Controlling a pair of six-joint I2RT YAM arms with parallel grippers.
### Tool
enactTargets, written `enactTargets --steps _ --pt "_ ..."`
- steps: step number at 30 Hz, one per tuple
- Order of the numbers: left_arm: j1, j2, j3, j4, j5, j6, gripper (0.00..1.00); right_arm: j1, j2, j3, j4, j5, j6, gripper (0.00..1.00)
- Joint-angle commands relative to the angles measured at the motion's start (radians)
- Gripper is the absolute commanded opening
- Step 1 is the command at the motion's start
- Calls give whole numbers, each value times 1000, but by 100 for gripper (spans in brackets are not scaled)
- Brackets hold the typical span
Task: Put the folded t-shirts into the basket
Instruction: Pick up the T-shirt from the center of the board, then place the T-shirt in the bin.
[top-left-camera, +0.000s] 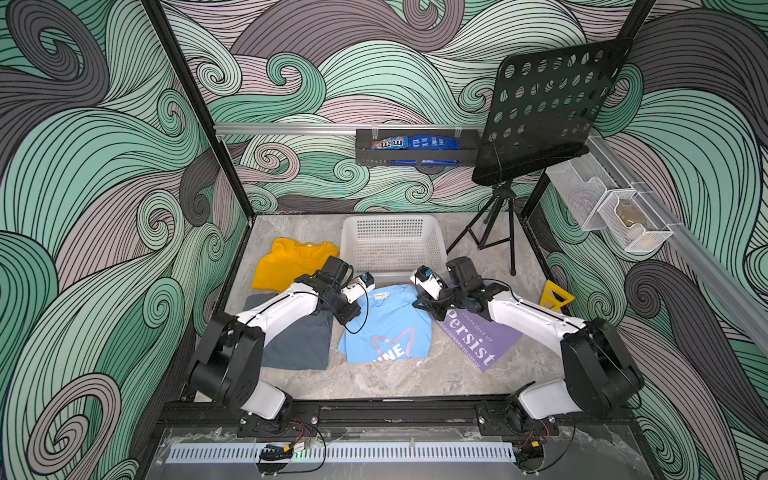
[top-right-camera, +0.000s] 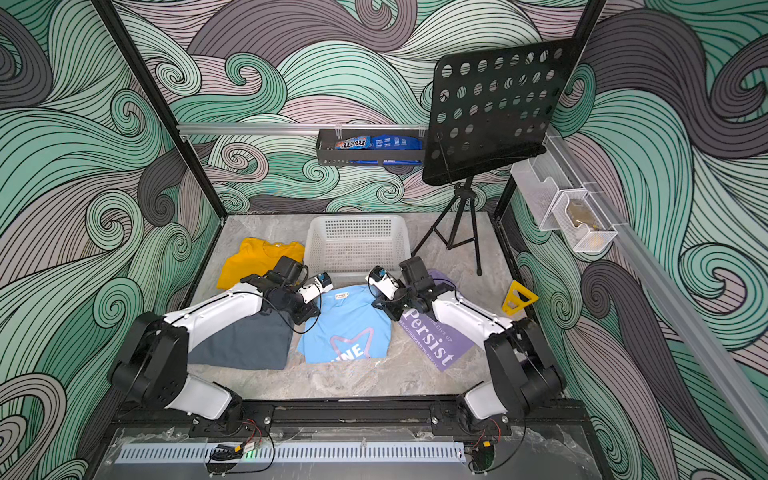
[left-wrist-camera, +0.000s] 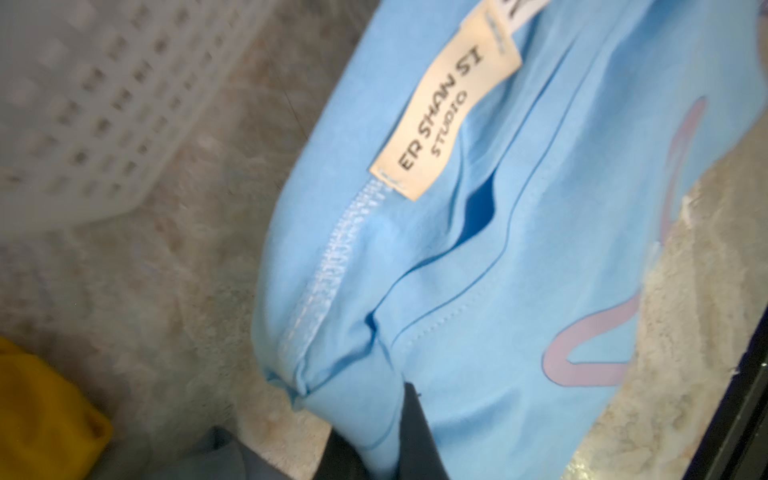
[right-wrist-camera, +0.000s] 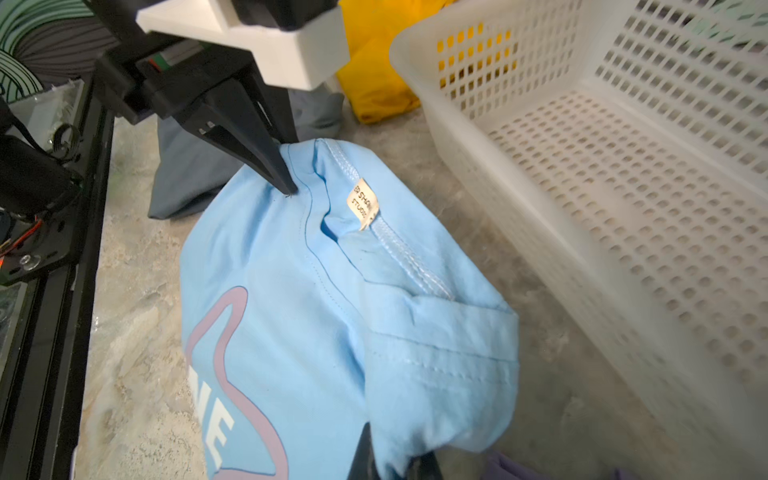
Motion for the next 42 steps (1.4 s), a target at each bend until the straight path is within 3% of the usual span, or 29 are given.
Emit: enactTargets --steps 1,14,20,33,42 --pt "7 -91 38 -7 63 -40 0 -33 -39 42 24 -88 -16 0" --pt "12 -181 265 -145 32 -59 0 -66 -183 168 39 -43 31 0" --pt "26 -153 391 -106 -13 -73 0 -69 -114 341 -3 65 74 0" --pt "77 211 761 -119 -32 -104 0 -68 152 578 109 292 76 0" --pt "80 416 855 -110 -16 -82 0 -85 318 632 111 339 22 0"
